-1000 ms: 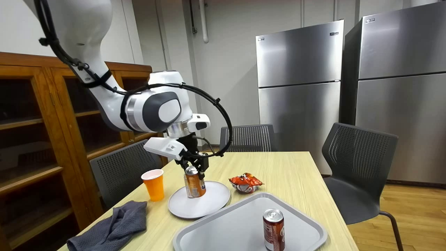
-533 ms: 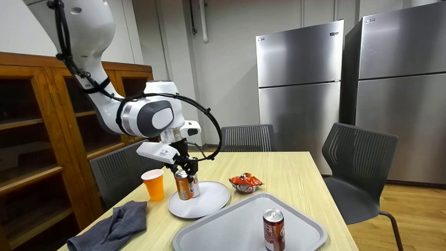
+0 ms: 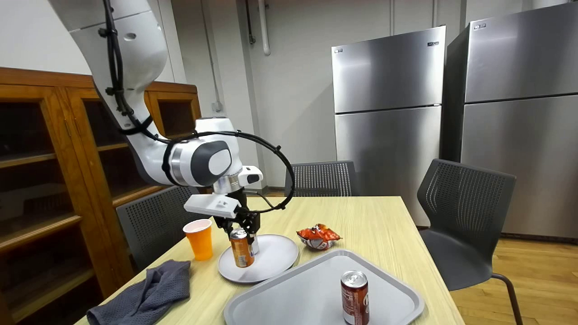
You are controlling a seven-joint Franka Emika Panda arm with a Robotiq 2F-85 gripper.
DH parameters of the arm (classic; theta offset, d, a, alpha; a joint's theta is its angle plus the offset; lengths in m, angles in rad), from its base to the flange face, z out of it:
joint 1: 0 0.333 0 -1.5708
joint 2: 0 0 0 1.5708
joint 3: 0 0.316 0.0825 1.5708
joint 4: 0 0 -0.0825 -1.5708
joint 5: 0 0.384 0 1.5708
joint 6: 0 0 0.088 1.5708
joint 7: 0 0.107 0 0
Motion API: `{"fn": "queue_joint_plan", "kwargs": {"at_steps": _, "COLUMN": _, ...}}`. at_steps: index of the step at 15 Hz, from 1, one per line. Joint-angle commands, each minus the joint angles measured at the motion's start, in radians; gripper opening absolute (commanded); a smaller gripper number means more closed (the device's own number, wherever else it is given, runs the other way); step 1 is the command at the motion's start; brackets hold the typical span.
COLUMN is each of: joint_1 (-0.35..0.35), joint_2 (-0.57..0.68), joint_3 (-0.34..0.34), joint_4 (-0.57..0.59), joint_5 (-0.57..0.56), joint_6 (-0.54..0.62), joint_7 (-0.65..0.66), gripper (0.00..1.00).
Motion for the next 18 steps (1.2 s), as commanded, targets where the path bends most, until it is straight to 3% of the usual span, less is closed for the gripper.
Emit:
{"fn": "queue_joint_plan", "kwargs": {"at_steps": 1, "joint_1": 0.011, "joint_2": 0.046, "joint_3": -0.008, "joint_4": 0.061, "joint_5": -0.052, "joint_6": -0.027, "joint_7": 0.002, "gripper": 0.38}}
{"fn": "queue_joint_plan", "kwargs": {"at_steps": 18, "joint_1": 0.027, "joint_2": 0.137, "joint_3": -0.009, "joint_4": 0.125, "joint_5": -0.087, "joint_6": -0.024, "joint_7": 0.003, "gripper": 0.38}}
